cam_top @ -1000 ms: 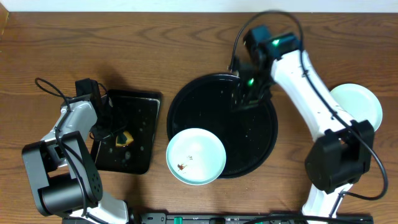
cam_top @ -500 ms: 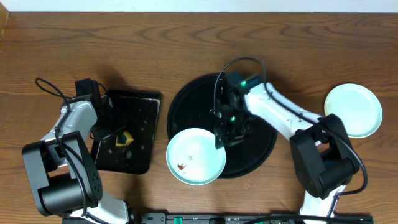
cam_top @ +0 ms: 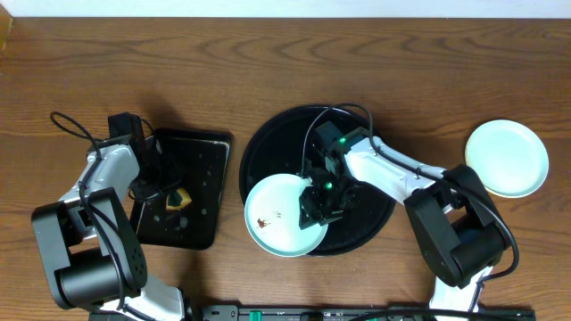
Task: Clean dirty plates on tray and stack at the side
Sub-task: 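Grasp the remaining blue plate's rim with the right gripper and tilt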
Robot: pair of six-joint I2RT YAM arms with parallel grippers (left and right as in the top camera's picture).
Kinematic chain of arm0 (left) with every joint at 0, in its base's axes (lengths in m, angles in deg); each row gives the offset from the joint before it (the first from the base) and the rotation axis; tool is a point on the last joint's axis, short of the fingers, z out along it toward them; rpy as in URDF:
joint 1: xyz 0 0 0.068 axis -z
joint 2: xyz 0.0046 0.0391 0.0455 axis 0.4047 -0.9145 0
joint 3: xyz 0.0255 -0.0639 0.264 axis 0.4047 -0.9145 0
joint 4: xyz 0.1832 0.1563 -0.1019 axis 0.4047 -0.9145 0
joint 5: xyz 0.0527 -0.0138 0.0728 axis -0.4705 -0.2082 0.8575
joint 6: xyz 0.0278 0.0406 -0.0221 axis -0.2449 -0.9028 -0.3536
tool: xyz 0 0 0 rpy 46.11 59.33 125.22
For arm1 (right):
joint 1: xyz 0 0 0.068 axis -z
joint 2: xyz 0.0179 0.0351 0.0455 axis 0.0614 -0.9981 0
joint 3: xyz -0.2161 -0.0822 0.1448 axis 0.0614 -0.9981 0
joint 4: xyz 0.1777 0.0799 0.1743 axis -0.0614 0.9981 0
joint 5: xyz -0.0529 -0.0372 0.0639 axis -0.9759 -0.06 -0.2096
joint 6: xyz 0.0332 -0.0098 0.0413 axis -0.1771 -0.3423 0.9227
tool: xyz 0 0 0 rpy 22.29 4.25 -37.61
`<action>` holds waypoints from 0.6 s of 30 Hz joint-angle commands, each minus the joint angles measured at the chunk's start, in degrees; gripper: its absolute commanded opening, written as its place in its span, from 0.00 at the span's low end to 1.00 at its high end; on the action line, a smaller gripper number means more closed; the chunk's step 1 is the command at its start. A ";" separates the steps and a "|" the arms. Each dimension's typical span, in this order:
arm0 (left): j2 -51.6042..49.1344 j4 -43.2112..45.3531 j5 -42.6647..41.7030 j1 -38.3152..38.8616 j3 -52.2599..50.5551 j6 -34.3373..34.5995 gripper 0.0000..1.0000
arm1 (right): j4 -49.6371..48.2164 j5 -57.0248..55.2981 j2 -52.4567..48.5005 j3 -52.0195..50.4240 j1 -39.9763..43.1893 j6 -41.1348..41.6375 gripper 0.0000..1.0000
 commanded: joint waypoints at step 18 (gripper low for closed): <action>-3.02 -0.26 1.22 -0.02 -1.09 0.72 0.08 | 10.23 -12.96 0.07 13.07 3.82 0.90 0.63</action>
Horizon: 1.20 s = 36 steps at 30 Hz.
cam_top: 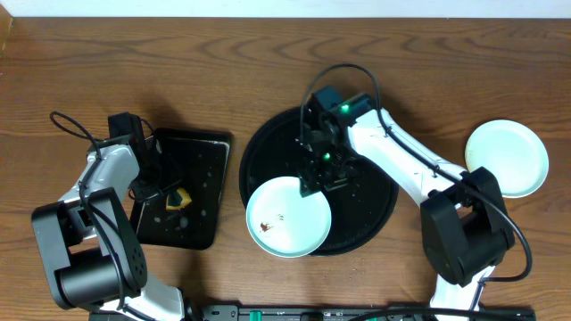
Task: Clean dirty plates on tray and stack at the side
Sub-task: 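Grasp the remaining blue plate's rim with the right gripper and tilt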
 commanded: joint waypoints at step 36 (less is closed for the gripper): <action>-3.02 -0.70 1.18 -0.02 -1.11 0.76 0.08 | -19.32 3.19 -0.31 -13.90 -2.58 7.02 0.33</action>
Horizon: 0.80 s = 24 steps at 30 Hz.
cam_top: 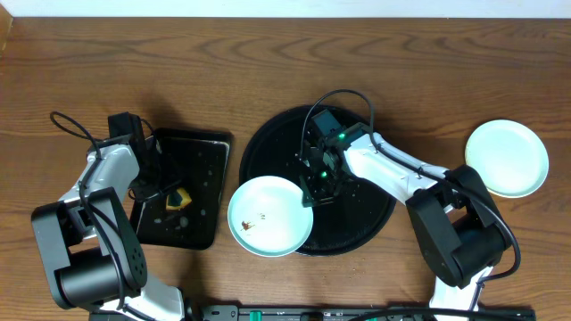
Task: Clean dirty plates on tray and stack at the side
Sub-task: 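Grasp the remaining blue plate's rim with the right gripper and tilt, then drag the blue plate to the black tray's center with the right gripper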
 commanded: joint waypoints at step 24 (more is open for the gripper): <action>-2.97 -1.33 1.27 -0.02 -1.16 0.74 0.07 | -7.26 -6.03 -0.39 -4.61 -1.36 8.41 0.01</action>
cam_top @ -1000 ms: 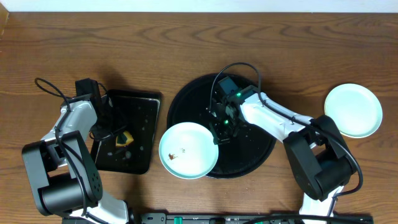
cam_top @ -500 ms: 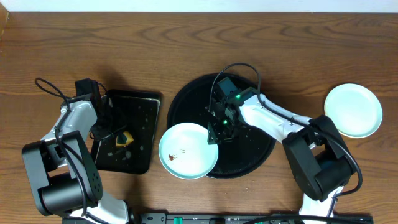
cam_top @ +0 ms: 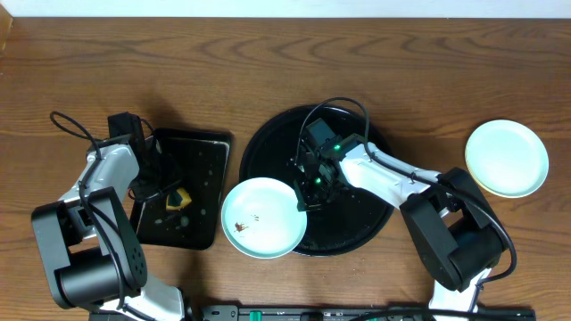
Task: Clean dirty plates on tray and stack at the side
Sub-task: 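Drag the blue plate to the black tray's center with the right gripper, then bring the sponge in the left gripper over the blue plate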
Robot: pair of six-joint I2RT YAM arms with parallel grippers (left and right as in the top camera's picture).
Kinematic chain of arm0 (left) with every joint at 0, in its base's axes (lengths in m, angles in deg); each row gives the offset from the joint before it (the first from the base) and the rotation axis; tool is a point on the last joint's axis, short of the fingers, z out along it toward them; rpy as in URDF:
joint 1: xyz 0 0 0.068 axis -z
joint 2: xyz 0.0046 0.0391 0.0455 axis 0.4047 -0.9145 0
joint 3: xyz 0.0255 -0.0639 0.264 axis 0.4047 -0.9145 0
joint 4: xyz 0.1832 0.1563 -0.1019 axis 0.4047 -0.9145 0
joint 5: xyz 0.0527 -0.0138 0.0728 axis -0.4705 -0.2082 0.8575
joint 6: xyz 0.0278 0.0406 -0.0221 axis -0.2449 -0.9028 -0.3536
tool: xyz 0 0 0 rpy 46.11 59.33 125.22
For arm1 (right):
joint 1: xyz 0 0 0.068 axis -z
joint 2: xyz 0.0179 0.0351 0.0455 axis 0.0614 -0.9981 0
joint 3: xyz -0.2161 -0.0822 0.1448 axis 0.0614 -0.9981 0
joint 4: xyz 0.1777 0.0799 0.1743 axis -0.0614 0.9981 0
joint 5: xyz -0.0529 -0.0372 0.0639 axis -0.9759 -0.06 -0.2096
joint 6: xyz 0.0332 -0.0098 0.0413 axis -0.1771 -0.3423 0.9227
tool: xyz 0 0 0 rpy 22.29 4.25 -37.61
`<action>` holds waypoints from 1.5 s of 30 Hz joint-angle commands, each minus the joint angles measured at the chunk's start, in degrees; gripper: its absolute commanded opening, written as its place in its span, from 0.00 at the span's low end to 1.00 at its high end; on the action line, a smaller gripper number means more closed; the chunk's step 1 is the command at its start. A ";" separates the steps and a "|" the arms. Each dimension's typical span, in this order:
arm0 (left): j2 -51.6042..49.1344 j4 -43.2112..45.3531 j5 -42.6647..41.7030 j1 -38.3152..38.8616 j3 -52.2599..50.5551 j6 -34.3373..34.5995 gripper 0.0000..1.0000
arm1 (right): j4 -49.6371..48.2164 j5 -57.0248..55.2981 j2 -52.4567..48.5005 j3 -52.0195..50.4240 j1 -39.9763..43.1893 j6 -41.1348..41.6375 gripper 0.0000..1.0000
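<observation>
A pale green dirty plate [cam_top: 263, 218] with brown crumbs hangs over the front left rim of the round black tray [cam_top: 357, 218]. My right gripper [cam_top: 306, 198] is shut on the plate's right rim. My left gripper [cam_top: 168, 193] rests over the black rectangular tray [cam_top: 201, 160], with a yellow sponge [cam_top: 179, 200] at its fingertips. Its jaws look closed on the sponge. A clean pale green plate [cam_top: 507, 158] lies on the table at the far right.
Cables loop above both arms, and the arm bases stand at the front edge. Bare wooden table [cam_top: 223, 71] stretches across the back and between the two trays.
My right gripper has moved the dirty plate a little further left, so it overhangs the round tray's rim more. The left arm and the sponge have not moved.
At first my right gripper sat at the dirty plate's right rim on the front of the round tray. Then it reached in from further back. After that the plate stood further left, and now it is further left again, toward the rectangular tray. The left arm stayed still.
</observation>
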 commanded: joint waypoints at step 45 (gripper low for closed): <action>16.17 3.13 -27.34 16.92 -0.92 2.05 0.07 | 9.55 -17.64 0.37 6.12 18.32 -3.39 0.01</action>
